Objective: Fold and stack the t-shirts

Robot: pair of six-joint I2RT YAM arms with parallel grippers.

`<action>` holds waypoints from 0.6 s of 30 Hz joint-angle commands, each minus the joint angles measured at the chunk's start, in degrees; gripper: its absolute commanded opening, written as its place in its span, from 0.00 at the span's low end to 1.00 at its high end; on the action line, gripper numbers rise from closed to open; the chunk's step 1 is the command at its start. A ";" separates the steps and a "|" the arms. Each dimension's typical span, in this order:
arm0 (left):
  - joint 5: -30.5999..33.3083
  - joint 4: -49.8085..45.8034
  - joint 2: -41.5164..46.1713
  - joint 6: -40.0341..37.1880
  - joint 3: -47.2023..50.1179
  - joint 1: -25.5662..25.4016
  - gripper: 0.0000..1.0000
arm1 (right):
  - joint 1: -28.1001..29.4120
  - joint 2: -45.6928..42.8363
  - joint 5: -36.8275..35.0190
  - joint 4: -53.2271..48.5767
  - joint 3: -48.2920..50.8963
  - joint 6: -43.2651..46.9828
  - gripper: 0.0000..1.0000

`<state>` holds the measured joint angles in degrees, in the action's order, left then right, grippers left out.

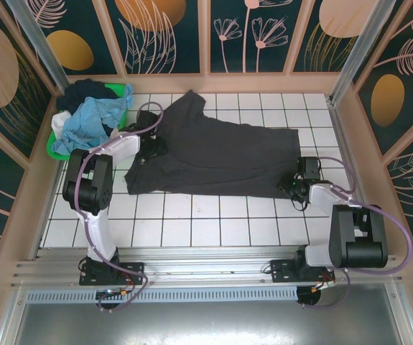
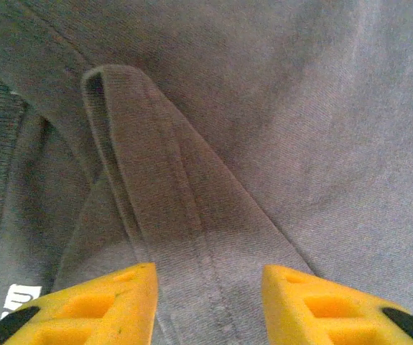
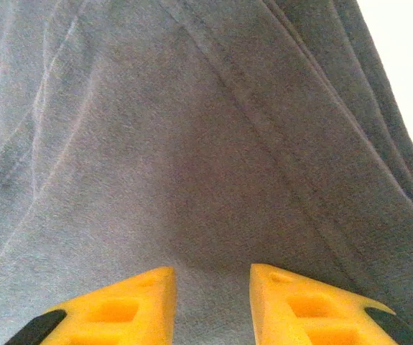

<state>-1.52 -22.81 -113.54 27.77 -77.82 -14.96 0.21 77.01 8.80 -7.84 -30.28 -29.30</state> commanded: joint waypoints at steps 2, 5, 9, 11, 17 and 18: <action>-1.33 -1.40 -1.83 -0.88 -2.33 -0.06 0.33 | -0.07 -1.14 1.61 0.76 0.99 -0.40 0.33; -2.61 -0.55 -2.03 -0.72 -2.42 -0.13 0.27 | 0.16 -2.01 2.27 1.45 2.12 -0.75 0.33; -4.86 1.12 -4.78 -0.83 -3.41 -0.24 0.19 | 0.14 -2.57 2.58 2.11 3.19 -0.50 0.33; -6.86 0.59 -6.78 -0.70 -4.22 -0.37 0.18 | 0.18 -2.80 2.97 2.10 3.39 -0.31 0.33; 8.01 0.54 -2.44 0.89 0.67 -0.87 0.42 | 0.34 -4.42 4.76 1.40 3.62 0.10 0.33; 9.65 0.48 -1.06 1.41 1.66 -0.90 0.44 | 0.49 -5.09 5.08 1.46 3.82 0.28 0.33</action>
<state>-0.36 -20.43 -117.45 27.99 -79.00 -16.10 0.27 73.95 11.97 -5.85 -27.53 -29.26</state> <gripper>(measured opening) 0.429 0.333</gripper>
